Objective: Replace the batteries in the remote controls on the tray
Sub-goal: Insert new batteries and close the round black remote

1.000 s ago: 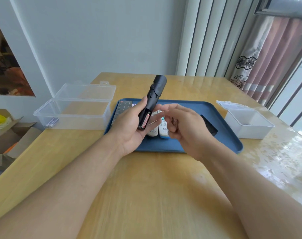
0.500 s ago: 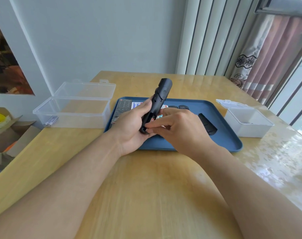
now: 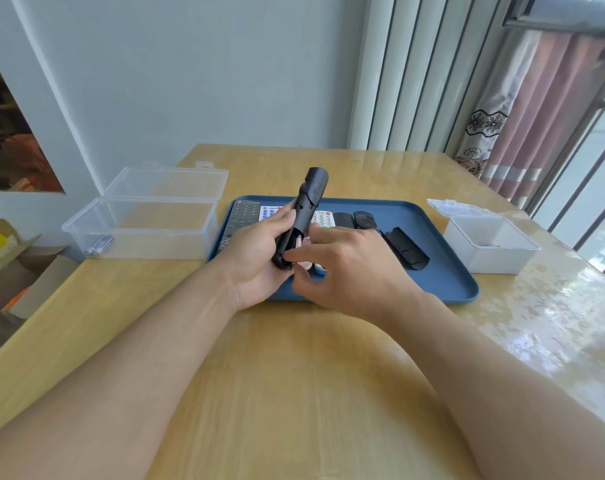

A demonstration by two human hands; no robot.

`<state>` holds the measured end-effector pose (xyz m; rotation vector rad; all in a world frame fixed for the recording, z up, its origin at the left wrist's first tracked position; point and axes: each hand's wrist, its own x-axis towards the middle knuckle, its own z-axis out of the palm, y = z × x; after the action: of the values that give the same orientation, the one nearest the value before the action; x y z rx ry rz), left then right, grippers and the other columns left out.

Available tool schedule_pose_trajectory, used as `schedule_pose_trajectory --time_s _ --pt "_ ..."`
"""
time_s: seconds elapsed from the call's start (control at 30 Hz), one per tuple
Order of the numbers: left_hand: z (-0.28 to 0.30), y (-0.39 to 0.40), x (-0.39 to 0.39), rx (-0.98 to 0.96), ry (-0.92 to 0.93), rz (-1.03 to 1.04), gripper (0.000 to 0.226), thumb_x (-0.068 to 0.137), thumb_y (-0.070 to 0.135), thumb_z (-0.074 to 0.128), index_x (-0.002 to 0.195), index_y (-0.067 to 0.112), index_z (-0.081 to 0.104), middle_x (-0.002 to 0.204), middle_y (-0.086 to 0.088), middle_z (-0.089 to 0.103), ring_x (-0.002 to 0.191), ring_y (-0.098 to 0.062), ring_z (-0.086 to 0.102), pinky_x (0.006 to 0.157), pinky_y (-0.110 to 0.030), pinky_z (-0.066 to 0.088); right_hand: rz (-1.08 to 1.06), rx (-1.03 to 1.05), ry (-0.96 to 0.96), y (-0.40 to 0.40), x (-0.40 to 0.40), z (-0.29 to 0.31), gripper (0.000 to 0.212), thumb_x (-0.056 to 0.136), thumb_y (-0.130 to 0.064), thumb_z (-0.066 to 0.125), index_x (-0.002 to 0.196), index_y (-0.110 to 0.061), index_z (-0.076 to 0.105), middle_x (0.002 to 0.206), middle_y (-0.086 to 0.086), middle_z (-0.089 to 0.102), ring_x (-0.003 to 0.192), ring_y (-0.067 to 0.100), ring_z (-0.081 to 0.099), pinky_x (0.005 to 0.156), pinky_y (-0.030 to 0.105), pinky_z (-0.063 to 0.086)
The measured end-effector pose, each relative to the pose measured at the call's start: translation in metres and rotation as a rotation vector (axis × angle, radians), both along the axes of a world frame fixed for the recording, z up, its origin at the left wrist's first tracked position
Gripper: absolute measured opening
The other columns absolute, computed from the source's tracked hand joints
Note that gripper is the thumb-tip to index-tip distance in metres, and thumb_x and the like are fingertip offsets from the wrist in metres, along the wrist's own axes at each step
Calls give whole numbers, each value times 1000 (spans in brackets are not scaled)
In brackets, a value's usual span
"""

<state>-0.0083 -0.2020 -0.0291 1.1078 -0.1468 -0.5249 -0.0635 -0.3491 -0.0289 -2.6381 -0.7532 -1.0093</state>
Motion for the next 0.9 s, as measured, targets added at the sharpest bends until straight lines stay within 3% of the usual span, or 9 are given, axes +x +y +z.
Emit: schedule_pose_trajectory --time_s 0.17,0.27,0.37,0.43,0.53,0.6,0.7,0.8,0.9 --pt "4 1 -5 44 62 -57 38 108 30 43 138 12 60 104 -8 61 79 -18 57 62 -26 55 134 -29 96 -12 0 5 16 86 -29 70 99 -27 79 73 -7 48 69 11 41 61 20 28" --pt "4 2 -5 73 61 -105 43 107 32 46 143 12 57 124 -10 55 105 -25 46 73 -31 46 182 -19 82 -16 6 5 14 84 -24 77 97 -24 81 77 -10 37 72 9 34 67 18 24" --pt "5 2 -4 67 79 -100 40 107 30 44 139 11 59 120 -8 61 102 -22 55 79 -30 45 257 84 71 -16 7 6 12 80 -17 81 92 -19 81 77 -11 35 71 4 32 66 12 26" --pt "6 1 -5 51 78 -93 37 109 27 43 138 10 59 117 -9 68 101 -22 67 86 -33 58 264 354 164 -14 3 12 8 82 -18 81 89 -22 80 76 -10 44 68 4 43 66 10 34" --pt "6 -1 -5 55 59 -32 38 109 28 42 136 9 61 131 -14 68 116 -27 69 101 -41 56 242 837 399 -12 1 22 10 96 -20 66 89 -16 71 76 -11 63 64 2 52 65 14 41" --pt "7 -2 -5 33 64 18 40 109 31 41 132 7 63 129 -14 69 116 -29 69 101 -42 54 279 1090 548 -17 5 25 22 105 -24 50 97 -7 62 83 -9 72 65 3 51 66 16 41" --pt "10 -3 -9 -2 77 45 36 109 29 42 128 9 65 121 -14 72 111 -30 72 100 -42 54 265 1358 595 -31 14 27 20 108 -29 44 99 -15 55 86 1 73 77 11 59 66 24 41" --pt "12 -2 -10 -78 93 62 36 109 28 43 131 7 63 120 -17 72 111 -33 71 99 -45 56 98 1461 585 -52 22 39 17 108 -25 44 101 -15 55 72 1 60 74 16 64 55 23 40" --pt "15 -2 -11 -139 87 48 38 109 28 43 135 6 60 116 -15 73 112 -33 71 96 -45 57 -94 1233 735 -91 26 67 8 105 -16 50 106 -11 56 72 6 55 60 16 56 51 23 38"
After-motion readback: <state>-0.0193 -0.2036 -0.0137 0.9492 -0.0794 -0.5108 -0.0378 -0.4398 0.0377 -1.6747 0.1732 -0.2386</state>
